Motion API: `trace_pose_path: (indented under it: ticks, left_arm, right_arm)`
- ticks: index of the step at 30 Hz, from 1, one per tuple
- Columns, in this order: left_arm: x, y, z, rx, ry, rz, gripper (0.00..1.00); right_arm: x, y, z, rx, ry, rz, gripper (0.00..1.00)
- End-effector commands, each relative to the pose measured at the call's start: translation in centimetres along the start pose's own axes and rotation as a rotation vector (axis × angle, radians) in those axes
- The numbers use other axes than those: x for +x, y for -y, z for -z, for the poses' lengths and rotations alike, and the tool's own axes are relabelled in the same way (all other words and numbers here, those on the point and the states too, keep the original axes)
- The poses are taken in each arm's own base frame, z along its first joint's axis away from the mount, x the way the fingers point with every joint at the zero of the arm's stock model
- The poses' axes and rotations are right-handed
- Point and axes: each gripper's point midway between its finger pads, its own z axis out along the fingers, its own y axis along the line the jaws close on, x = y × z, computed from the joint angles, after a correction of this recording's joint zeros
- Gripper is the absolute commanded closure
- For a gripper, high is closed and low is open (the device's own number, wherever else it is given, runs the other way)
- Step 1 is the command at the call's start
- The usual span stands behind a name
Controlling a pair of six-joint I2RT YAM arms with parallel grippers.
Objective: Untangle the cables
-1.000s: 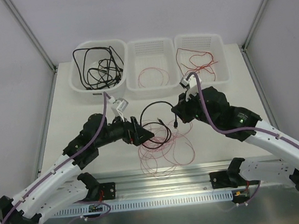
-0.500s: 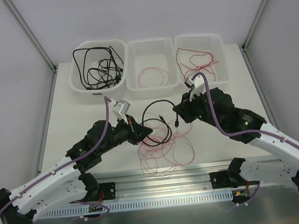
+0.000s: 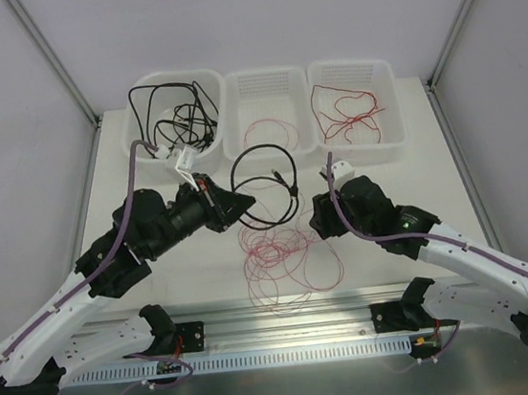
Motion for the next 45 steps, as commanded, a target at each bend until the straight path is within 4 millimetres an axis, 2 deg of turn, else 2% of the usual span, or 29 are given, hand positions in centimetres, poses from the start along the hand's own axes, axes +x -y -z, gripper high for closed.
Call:
trace_pose_path:
  ticks: [1,2,3,4,7,14,19,23,24,26,27,28,31,33,34,35,39,43,44,45]
  left_arm:
    - [0.1,0.6,1.1,-0.005,-0.037,0.059,1.0]
    - [0.1,0.7,1.3,-0.003,-0.039,0.068,1.0]
    - [0.2,0.9,1.4,0.005,-0.044,0.081,1.0]
    - [0.0,1.2,1.6,0.014,-0.04,0.086,1.0]
    - [-0.2,1.4,2.0,0.022,-0.035,0.103,1.0]
    - [0.0,2.1,2.4,0.05,-0.052,0.123,1.0]
    - [-0.1,3.0,2.6,0.084,-0.072,0.132,1.0]
    - [-0.1,3.0,3.0,0.09,-0.066,0.133,1.0]
    - [0.0,2.8,3.1,0.085,-0.064,0.136,1.0]
    - [0.5,2.5,3.2,0.08,-0.072,0.138,1.0]
    - [0.8,2.4,3.2,0.081,-0.082,0.137,1.0]
    - [0.9,2.5,3.4,0.088,-0.086,0.135,1.0]
    - [1.9,2.4,3.6,0.1,-0.127,0.125,1.0]
    - [2.6,2.6,3.8,0.119,-0.161,0.113,1.0]
    - [3.1,3.0,3.9,0.149,-0.19,0.109,1.0]
    - [3.6,3.3,4.1,0.167,-0.214,0.109,1.0]
    - [4.6,4.2,4.7,0.232,-0.278,0.092,1.0]
    - [2.4,4.0,6.0,0.216,-0.161,0.058,1.0]
    - [1.1,3.8,6.4,0.196,-0.099,0.038,1.0]
    - [0.5,3.5,6.5,0.18,-0.07,0.029,1.0]
  right_arm:
    - [-1.0,-2.2,-1.0,-0.15,0.052,-0.015,0.45]
    - [-1.0,-2.7,-1.2,-0.183,0.054,-0.013,0.45]
    - [-0.1,-2.6,-1.8,-0.19,0.039,-0.012,0.44]
    - [-0.8,-3.3,-1.9,-0.234,0.075,-0.014,0.43]
    - [-0.8,-3.7,-2.7,-0.288,0.117,-0.04,0.41]
    - [-1.3,-3.7,-4.2,-0.312,0.165,-0.081,0.4]
    - [-1.8,-3.8,-5.3,-0.311,0.177,-0.083,0.44]
    - [-2.5,-3.6,-5.6,-0.286,0.184,-0.074,0.57]
    - [-2.7,-3.5,-5.5,-0.281,0.187,-0.068,0.71]
    - [-2.6,-3.0,-5.4,-0.254,0.176,-0.047,0.85]
    - [-3.6,-2.9,-4.9,-0.244,0.195,-0.039,0.97]
    - [-3.2,-2.3,-4.7,-0.211,0.17,-0.03,0.99]
    - [-4.9,-1.1,-3.4,-0.155,0.181,0.012,0.99]
    - [-4.8,-0.1,-3.0,-0.113,0.146,0.031,0.99]
    - [-6.1,0.7,-2.6,-0.065,0.159,0.025,1.0]
    - [-6.4,1.5,-2.5,-0.024,0.153,0.022,0.99]
    - [-5.9,3.7,-2.9,0.068,0.094,0.003,0.99]
    - [-2.0,5.2,-3.3,0.127,-0.047,-0.05,0.99]
    - [0.1,5.5,-3.2,0.129,-0.095,-0.052,0.97]
    - [1.1,5.4,-3.0,0.13,-0.117,-0.094,0.96]
